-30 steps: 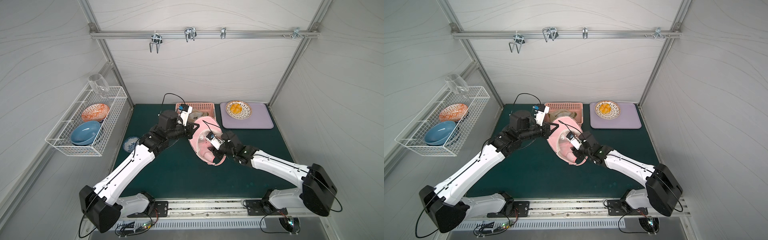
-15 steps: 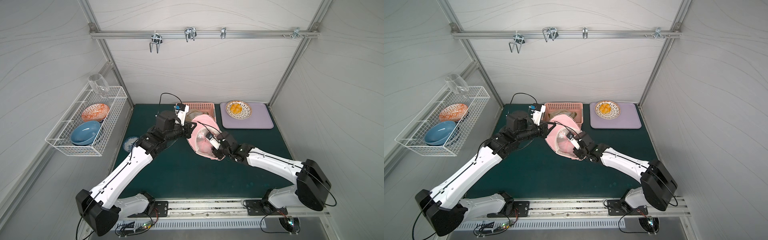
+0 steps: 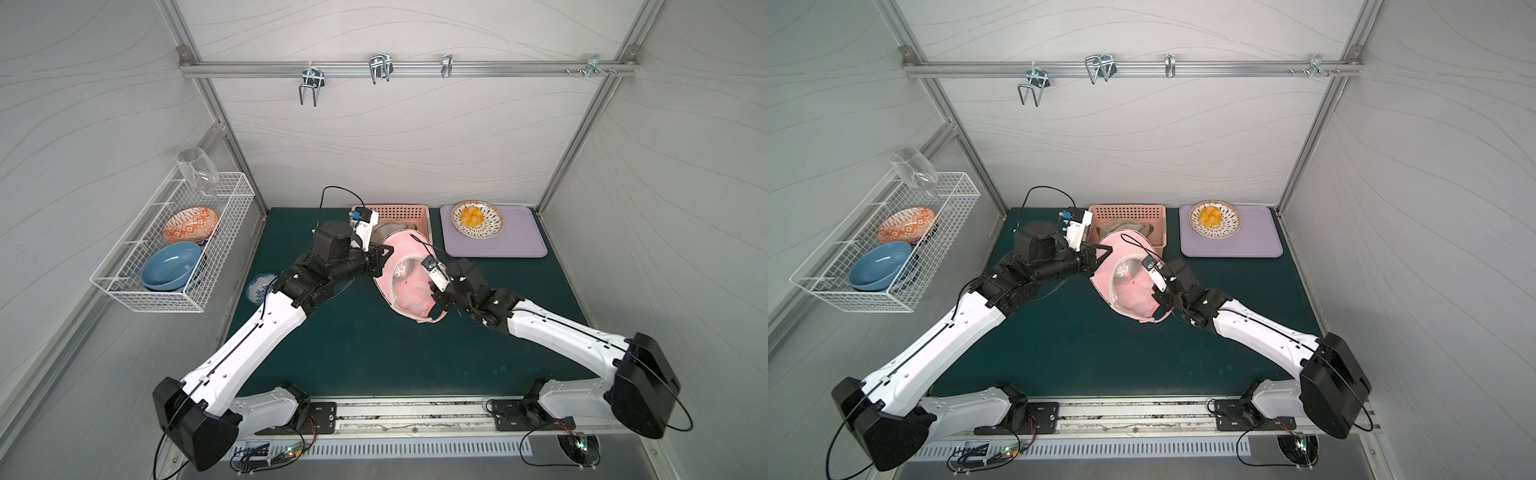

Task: Turn the baseball cap inside out
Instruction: Turn over the baseball cap.

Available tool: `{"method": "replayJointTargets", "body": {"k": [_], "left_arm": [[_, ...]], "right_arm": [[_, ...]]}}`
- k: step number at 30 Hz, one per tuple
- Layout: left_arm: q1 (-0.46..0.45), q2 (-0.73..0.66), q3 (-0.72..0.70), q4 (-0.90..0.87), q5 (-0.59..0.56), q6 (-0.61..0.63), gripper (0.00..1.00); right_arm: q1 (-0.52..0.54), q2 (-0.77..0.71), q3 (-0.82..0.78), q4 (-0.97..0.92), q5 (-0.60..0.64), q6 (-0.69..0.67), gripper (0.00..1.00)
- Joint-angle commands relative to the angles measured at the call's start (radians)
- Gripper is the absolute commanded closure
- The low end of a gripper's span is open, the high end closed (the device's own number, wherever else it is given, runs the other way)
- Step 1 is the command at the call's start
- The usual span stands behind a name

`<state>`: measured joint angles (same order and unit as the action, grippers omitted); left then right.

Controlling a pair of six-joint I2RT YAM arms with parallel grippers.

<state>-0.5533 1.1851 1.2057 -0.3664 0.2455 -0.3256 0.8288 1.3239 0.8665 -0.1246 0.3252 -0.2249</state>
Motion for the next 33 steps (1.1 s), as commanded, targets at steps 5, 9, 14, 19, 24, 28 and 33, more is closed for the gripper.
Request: {"method": "replayJointTargets", "body": {"k": [5,9,14,19,24,28,33], "left_arm": [[-0.004,-0.001,0.068,0.037,0.018,0.004,1.00],[-0.004,0.007,0.058,0.057,0.042,-0.003,1.00],[-0.005,0.019,0.046,0.102,0.093,-0.036,1.00],[-0.005,0.028,0.038,0.134,0.107,-0.079,1.00],[-0.005,0.034,0.033,0.146,0.114,-0.118,1.00],[-0.004,0.034,0.018,0.178,0.139,-0.166,1.00],[-0.004,0.035,-0.002,0.229,0.178,-0.231,1.00]], "right_arm": [[-0.006,-0.011,0.018,-0.025,0.001,0.030,0.63],[-0.007,-0.123,-0.026,0.060,-0.215,0.039,0.62],[-0.003,-0.178,-0.057,0.189,-0.355,0.094,0.77],[0.031,-0.127,-0.046,0.261,-0.342,0.095,0.93],[0.065,-0.078,-0.045,0.331,-0.278,0.081,0.97],[0.099,-0.023,-0.028,0.383,-0.162,0.051,1.00],[0.129,0.051,-0.010,0.440,-0.011,0.038,1.00]]}}
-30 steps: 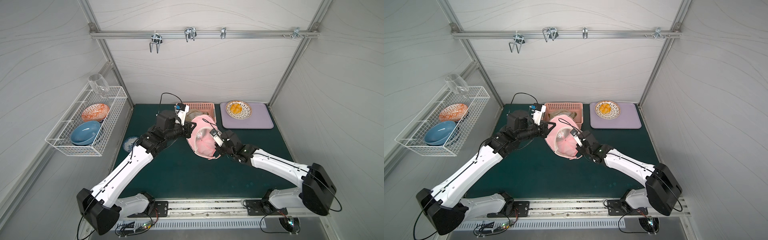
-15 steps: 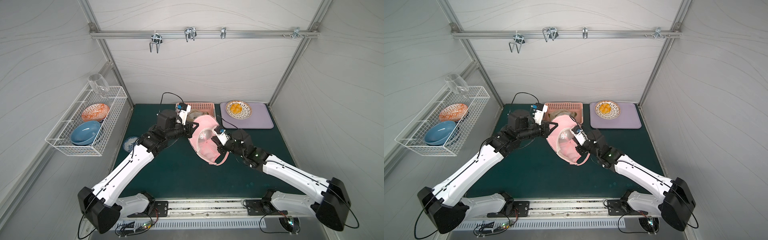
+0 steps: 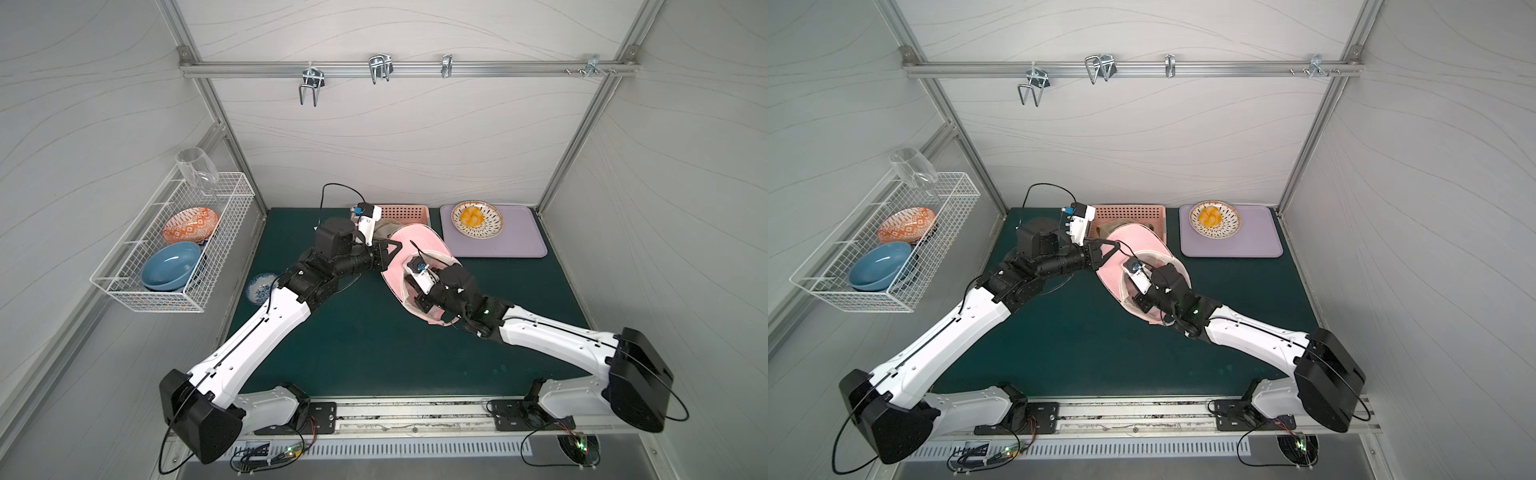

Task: Turn the baseball cap inside out
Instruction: Turn over the baseball cap.

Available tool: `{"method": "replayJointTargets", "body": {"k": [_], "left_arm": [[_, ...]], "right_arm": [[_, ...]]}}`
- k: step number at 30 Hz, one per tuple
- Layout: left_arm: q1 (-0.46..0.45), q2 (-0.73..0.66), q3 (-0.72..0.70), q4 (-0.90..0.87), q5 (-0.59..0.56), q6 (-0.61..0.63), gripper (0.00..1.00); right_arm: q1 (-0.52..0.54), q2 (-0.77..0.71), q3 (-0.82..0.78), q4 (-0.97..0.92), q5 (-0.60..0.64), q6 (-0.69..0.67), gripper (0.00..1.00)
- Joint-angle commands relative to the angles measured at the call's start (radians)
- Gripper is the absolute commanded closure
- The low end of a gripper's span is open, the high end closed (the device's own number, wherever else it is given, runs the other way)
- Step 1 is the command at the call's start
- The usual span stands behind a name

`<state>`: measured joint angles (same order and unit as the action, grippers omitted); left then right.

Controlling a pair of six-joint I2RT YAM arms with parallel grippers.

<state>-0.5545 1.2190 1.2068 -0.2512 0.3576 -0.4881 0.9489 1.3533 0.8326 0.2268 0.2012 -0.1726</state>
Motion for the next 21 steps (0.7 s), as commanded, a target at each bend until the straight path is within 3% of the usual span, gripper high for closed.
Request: {"method": "replayJointTargets", "body": {"k": [1,6,14,17,21], "left_arm": [[-0.003,0.003,-0.007,0.124,0.076,-0.082,1.00],[-0.004,0.006,-0.004,0.072,0.013,-0.048,1.00],[-0.002,-0.016,-0.013,0.028,-0.154,0.018,1.00],[-0.003,-0.016,-0.018,0.036,-0.159,0.014,1.00],[-0.003,-0.002,-0.019,0.069,-0.069,-0.021,1.00]], "right_arm": [[0.010,0.029,0.022,0.105,0.117,-0.009,1.00],[0.011,0.024,0.025,0.094,0.119,-0.001,1.00],[0.013,-0.123,-0.028,0.001,0.021,-0.020,0.89],[0.013,-0.156,-0.040,-0.007,0.020,-0.024,0.88],[0.012,-0.128,-0.034,0.012,0.051,-0.033,0.88]]}}
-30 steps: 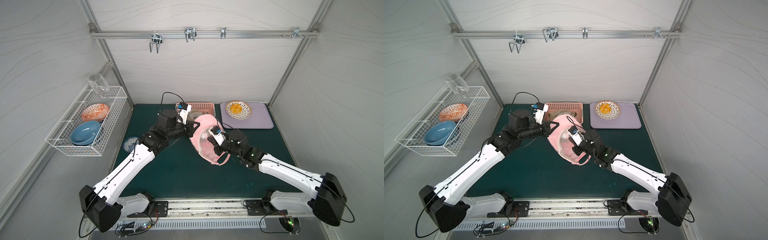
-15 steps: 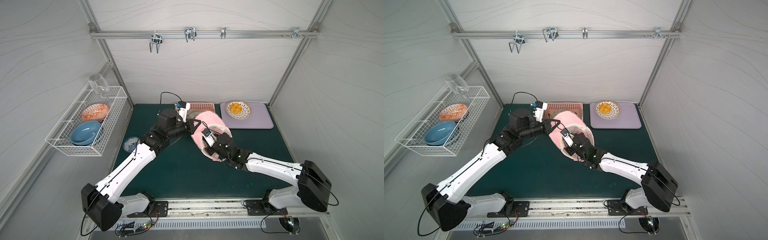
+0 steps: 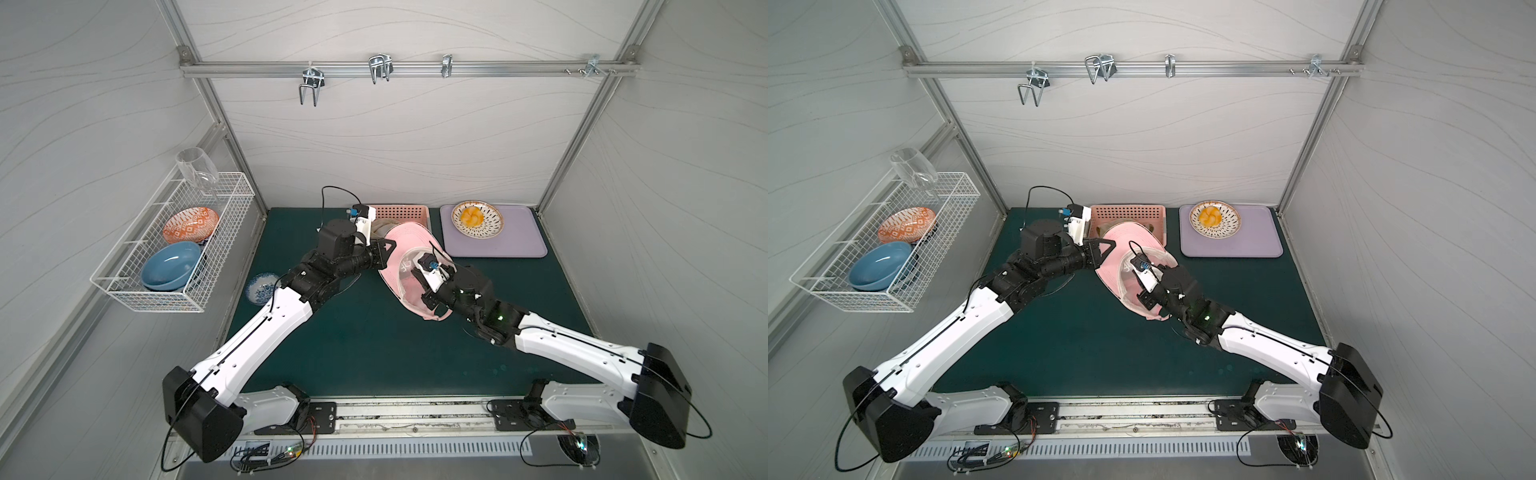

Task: Turn the baseball cap inside out
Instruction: Turn over the baseball cap.

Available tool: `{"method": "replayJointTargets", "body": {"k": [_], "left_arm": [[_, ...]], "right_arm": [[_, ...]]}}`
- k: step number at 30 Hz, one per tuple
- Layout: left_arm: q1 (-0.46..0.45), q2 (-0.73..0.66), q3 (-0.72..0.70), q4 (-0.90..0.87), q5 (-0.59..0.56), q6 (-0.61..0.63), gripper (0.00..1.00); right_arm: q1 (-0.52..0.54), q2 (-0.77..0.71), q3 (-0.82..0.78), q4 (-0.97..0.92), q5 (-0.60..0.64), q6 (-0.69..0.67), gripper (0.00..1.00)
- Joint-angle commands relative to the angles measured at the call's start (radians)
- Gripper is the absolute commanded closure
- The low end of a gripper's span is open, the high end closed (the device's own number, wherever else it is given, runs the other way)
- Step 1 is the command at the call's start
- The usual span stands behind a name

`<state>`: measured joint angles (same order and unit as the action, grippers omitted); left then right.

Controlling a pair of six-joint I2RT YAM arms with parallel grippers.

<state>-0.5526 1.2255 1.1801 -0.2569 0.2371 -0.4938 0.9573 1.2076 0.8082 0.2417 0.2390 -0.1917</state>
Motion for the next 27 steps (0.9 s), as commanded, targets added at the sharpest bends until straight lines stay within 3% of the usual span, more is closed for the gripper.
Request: {"method": "replayJointTargets", "body": {"k": [1,11,17,27], "left_arm": [[-0.005,-0.006,0.009,0.081,0.076,-0.024,1.00],[-0.005,-0.019,-0.003,0.140,0.237,-0.143,1.00],[-0.005,-0.006,-0.033,0.232,0.314,-0.239,1.00],[-0.003,-0.055,0.017,0.112,0.234,-0.171,1.00]], "right_arm": [[0.004,0.032,-0.007,0.008,0.022,-0.015,0.89],[-0.005,0.121,0.007,0.096,0.163,-0.006,0.94],[-0.014,0.130,0.005,0.122,0.175,-0.004,0.95],[-0.072,0.149,-0.034,0.071,0.328,0.111,0.86]]}}
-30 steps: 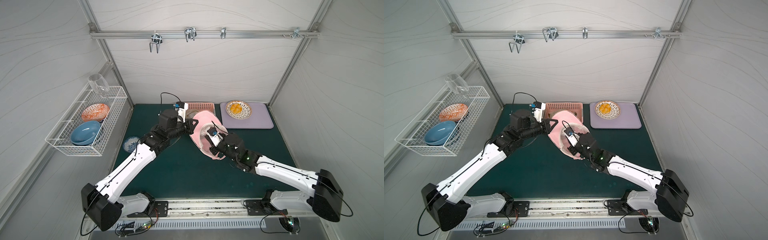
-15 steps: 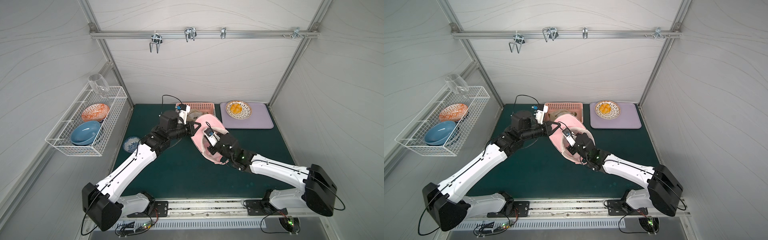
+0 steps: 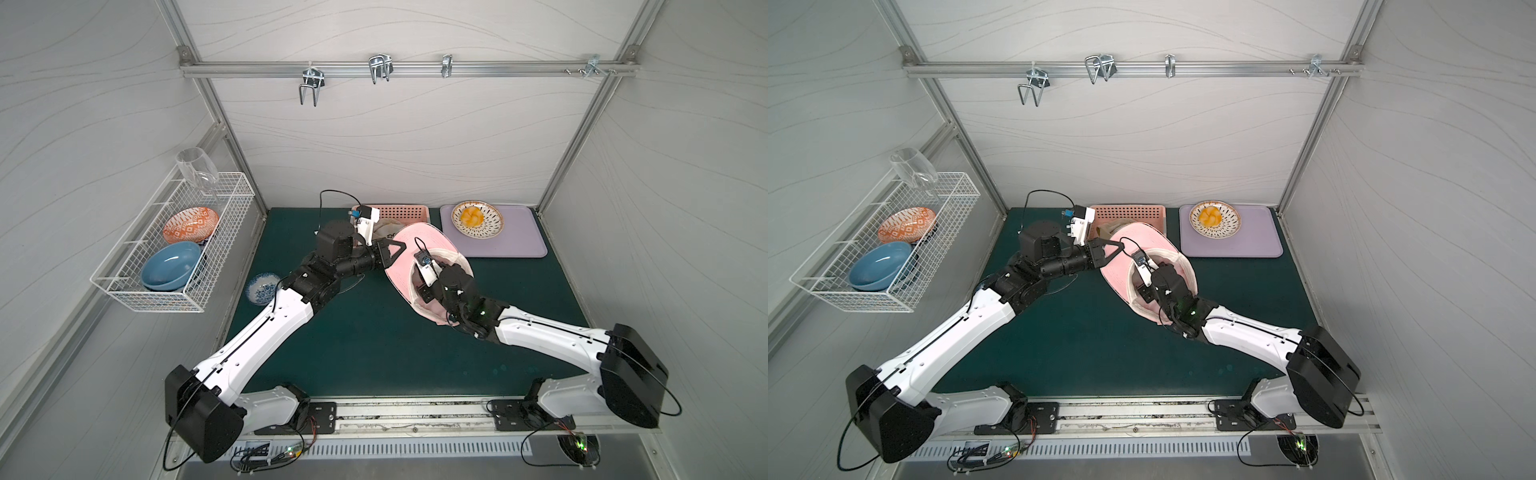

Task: Turn the baseball cap inside out
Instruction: Turn over the baseball cap.

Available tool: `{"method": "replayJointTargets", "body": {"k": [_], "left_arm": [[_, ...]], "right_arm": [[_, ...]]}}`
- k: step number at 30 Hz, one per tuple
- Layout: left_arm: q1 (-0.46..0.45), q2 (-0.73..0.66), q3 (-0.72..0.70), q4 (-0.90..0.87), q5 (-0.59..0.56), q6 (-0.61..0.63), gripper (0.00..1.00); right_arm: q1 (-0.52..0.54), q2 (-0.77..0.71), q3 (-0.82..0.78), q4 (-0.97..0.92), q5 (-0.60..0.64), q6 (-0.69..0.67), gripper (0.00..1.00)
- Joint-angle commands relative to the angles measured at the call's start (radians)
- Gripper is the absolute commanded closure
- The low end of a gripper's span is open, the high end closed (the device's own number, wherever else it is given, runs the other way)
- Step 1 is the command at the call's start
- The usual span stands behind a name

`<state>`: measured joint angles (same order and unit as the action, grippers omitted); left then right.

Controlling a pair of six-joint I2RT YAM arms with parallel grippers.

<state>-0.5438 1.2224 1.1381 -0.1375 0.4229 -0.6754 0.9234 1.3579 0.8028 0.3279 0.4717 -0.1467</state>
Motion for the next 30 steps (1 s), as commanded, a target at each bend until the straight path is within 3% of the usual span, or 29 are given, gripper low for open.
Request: {"method": "replayJointTargets", "body": {"k": [1,8,14,21,26,30], "left_arm": [[-0.012,-0.056,0.057,-0.014,0.039,0.023,1.00],[-0.012,-0.069,0.045,-0.053,-0.067,0.128,1.00],[-0.012,-0.067,0.037,-0.044,-0.127,0.249,1.00],[-0.014,-0.088,-0.042,0.070,-0.219,0.530,1.00],[-0.013,-0.111,-0.120,0.223,-0.224,0.776,1.00],[-0.013,-0.102,-0.165,0.311,-0.224,0.995,1.00]], "right_arm": [[-0.048,-0.014,-0.036,-0.020,0.079,0.072,0.85],[-0.054,-0.121,-0.021,-0.145,-0.122,0.046,0.63],[-0.069,-0.300,-0.032,-0.230,-0.348,0.050,0.46],[-0.203,-0.403,0.109,-0.507,-0.494,0.310,0.36],[-0.331,-0.351,0.247,-0.683,-0.773,0.508,0.30],[-0.449,-0.311,0.306,-0.709,-1.042,0.712,0.29]]}}
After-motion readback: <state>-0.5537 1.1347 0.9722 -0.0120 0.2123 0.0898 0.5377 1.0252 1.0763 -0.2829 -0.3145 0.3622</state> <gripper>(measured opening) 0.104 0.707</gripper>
